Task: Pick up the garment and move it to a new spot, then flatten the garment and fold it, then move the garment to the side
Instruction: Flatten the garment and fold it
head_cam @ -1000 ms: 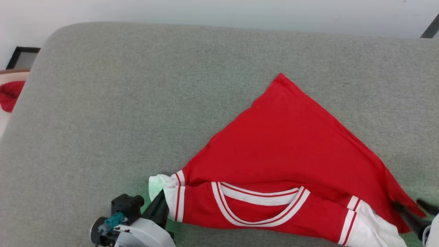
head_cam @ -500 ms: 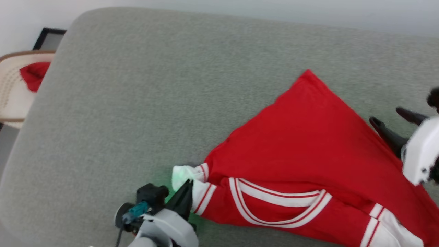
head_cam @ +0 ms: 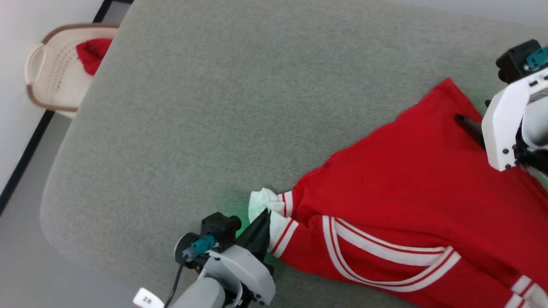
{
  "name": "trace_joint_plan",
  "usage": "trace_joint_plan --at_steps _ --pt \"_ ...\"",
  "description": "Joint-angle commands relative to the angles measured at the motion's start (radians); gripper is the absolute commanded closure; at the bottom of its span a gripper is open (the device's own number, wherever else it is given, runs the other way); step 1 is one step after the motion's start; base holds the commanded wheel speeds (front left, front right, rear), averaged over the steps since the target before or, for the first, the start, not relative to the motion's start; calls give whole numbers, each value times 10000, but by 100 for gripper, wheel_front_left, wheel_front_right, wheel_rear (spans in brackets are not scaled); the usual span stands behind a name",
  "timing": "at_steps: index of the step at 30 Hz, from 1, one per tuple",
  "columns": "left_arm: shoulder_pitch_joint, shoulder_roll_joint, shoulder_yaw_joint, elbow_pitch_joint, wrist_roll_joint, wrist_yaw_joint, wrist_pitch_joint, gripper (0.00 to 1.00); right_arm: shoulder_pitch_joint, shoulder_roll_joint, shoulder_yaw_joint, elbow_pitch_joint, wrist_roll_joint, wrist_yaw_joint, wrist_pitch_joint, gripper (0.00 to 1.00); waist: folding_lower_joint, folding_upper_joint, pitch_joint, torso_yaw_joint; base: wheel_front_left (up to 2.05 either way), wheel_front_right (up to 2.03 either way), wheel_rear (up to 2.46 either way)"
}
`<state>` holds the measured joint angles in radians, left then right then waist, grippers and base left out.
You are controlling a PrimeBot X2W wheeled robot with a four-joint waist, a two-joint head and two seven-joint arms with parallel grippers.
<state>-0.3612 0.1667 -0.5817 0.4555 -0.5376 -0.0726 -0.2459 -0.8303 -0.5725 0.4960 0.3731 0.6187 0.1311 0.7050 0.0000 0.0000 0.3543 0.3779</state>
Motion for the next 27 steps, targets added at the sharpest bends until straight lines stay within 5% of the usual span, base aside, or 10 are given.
trace_joint_plan --at_steps 1,14,15,16,17,27 --pt "-139 -100 -26 88 42 -70 -61 100 -369 -81 343 338 137 -6 -18 0 0 0 345 399 0 0 0" --pt "-487 -507 -51 684 134 -292 -150 100 -1966 -105 3111 2865 1102 -6 413 0 0 0 688 797 0 0 0" --pt "-488 -522 -43 718 143 -295 -152 100 -1979 -85 3314 3036 1219 -6 619 8 0 0 682 797 0 0 0" --pt "-500 -532 -30 751 147 -291 -154 100 -2008 -85 3479 3141 1354 -6 737 94 0 0 678 794 0 0 0" --pt "-512 -547 -13 780 159 -304 -156 100 -2066 -97 3613 3262 1503 -5 886 100 0 0 673 794 0 0 0" --pt "-434 -440 275 750 243 -396 -174 100 -2948 37 4005 3712 2271 -8 390 100 0 0 379 492 0 0 0"
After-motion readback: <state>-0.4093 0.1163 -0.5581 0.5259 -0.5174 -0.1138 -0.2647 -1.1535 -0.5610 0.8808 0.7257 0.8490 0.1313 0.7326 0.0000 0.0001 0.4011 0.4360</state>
